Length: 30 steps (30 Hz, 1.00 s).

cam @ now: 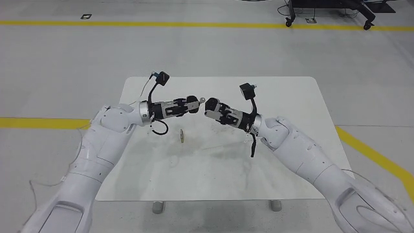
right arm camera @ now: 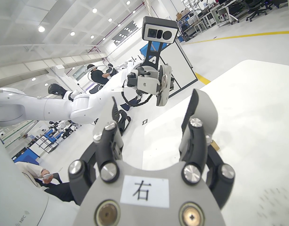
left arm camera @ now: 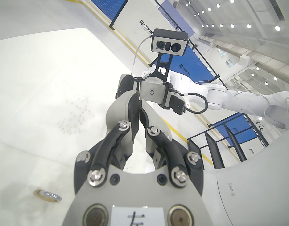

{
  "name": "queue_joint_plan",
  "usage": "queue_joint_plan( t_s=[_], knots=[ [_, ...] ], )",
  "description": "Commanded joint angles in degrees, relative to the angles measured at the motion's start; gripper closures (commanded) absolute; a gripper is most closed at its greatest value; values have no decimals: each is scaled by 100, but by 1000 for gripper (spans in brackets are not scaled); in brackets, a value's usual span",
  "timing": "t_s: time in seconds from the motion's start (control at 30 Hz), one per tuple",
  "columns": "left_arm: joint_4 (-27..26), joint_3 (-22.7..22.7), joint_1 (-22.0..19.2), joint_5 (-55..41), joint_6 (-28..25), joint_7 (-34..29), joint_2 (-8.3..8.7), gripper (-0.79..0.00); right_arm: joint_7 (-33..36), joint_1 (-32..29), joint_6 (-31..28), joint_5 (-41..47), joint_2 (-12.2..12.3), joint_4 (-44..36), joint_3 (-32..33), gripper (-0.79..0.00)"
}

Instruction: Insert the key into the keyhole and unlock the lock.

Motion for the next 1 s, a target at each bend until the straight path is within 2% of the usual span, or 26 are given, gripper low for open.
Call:
queue_joint_plan(
  t_s=[0.0,0.07,0.13,0.17,0.23,0.3,0.43,0.63,0.7,0.73,0.8,0.97],
  knots=[
    [0,0,0,0,0,0,0,0,0,0,0,0,0,0,0,-785],
    [-38,7,4,39,-3,13,0,0,0,0,0,0,0,0,0,-785],
    [-381,-18,-56,1122,-73,112,52,0,18,20,145,-160,8,24,26,-785],
    [-590,-37,-5,1665,-29,290,74,0,3,84,444,-599,29,27,95,-785],
    [-866,-55,241,1794,20,579,91,0,-210,27,854,-1284,74,-107,228,-785],
    [-930,-104,312,1807,100,493,128,0,-77,-84,773,-1320,142,-209,353,-785],
    [-999,-23,235,1552,-15,-192,184,0,1138,-137,507,-983,320,-271,497,-785],
    [-1129,401,118,1478,252,-460,284,0,2797,-190,332,826,500,-406,592,-785],
    [-1200,554,67,1507,223,-431,315,0,3297,-158,418,1327,535,-408,586,-690],
    [-1216,621,46,1514,196,-404,332,0,3529,-137,483,1521,542,-406,568,-542],
    [-1190,725,-3,1483,167,-375,367,0,3892,-88,588,1811,541,-373,526,-394],
    [-1143,955,-133,1457,127,-334,434,0,4279,23,774,2155,486,-301,389,-277]
  ],
)
